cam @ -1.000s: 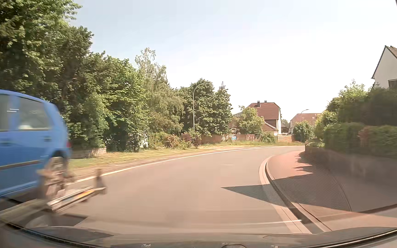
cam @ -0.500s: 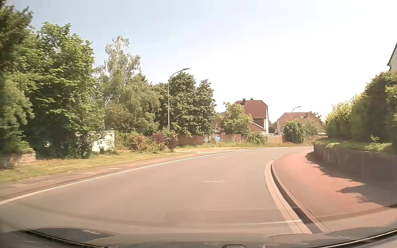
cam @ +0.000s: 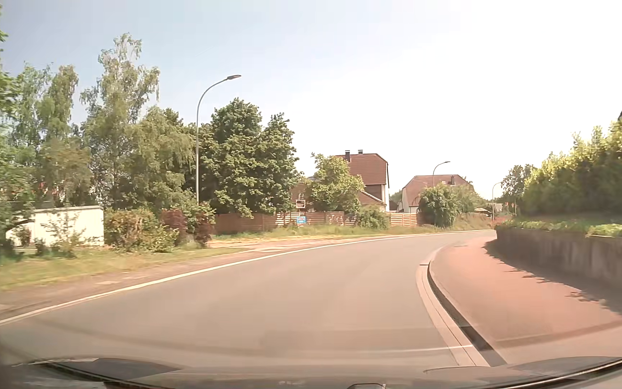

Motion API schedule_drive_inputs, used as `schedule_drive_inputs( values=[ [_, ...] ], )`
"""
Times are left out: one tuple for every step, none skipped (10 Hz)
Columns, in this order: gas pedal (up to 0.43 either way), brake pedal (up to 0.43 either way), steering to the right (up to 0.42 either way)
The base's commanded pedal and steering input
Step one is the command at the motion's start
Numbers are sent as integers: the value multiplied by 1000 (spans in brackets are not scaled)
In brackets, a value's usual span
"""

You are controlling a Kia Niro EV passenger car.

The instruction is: Follow the waypoints while adhering to traffic rules and regulations

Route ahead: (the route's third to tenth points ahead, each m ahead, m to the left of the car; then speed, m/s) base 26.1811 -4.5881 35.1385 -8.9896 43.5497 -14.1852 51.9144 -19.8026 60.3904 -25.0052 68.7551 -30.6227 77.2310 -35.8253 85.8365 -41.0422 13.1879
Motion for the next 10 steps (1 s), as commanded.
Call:
schedule_drive_inputs(
  values=[
    [130, 0, 68],
    [130, 0, 70],
    [130, 0, 74],
    [130, 0, 76],
    [130, 0, 76],
    [130, 0, 74],
    [130, 0, 68],
    [130, 0, 67],
    [130, 0, 72],
    [138, 0, 75]
  ],
)
